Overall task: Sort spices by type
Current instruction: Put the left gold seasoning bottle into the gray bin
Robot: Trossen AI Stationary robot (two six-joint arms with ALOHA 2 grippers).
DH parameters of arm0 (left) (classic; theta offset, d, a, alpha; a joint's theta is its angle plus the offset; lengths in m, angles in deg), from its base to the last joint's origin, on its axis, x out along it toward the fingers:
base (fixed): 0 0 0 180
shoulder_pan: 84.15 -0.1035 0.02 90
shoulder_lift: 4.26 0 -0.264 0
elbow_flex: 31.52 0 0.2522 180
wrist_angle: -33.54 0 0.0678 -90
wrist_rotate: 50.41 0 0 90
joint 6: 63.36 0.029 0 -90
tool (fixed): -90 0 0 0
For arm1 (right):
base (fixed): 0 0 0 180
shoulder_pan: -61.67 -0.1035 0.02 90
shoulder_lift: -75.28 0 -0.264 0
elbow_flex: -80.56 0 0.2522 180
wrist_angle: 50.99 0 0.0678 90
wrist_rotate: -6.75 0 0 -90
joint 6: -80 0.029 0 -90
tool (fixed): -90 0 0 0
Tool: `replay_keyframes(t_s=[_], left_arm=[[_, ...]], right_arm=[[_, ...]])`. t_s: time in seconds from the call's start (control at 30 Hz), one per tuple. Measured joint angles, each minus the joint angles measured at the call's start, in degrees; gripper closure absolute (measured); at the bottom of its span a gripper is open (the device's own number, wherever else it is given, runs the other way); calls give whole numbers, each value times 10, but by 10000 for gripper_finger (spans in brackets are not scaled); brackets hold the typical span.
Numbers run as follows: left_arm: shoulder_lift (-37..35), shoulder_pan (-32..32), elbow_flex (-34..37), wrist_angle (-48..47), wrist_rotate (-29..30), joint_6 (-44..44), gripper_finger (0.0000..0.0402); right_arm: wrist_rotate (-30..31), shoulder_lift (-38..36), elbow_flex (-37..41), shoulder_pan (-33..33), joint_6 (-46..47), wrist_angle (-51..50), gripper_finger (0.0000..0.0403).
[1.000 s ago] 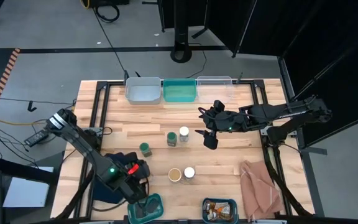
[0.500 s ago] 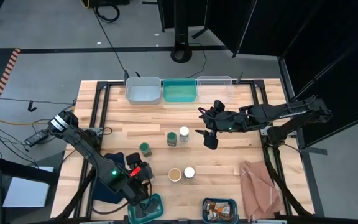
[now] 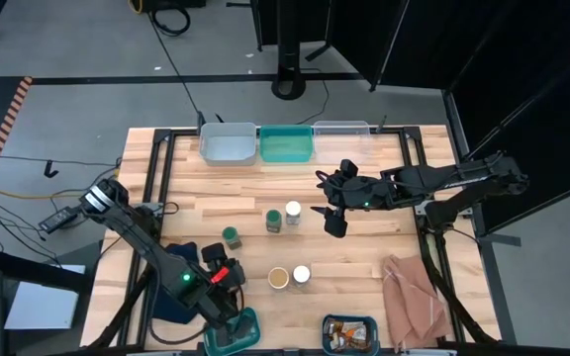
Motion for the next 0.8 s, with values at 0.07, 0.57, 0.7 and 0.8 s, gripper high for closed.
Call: replay_keyframes(t_s=[0.07,0.57,0.7,0.8], left_arm=[[1,-6,-18,-34,-4,-2,114],[3,-22,-51,-74,-6,11,69],[3,-22,-51,-73,-6,10,69],[3,-22,-51,-68,-13,10,69]], right_arm=[[0,0,0,0,0,0,103],[0,0,0,0,0,0,98],[0,0,0,0,0,0,98],[0,0,0,0,0,0,100]])
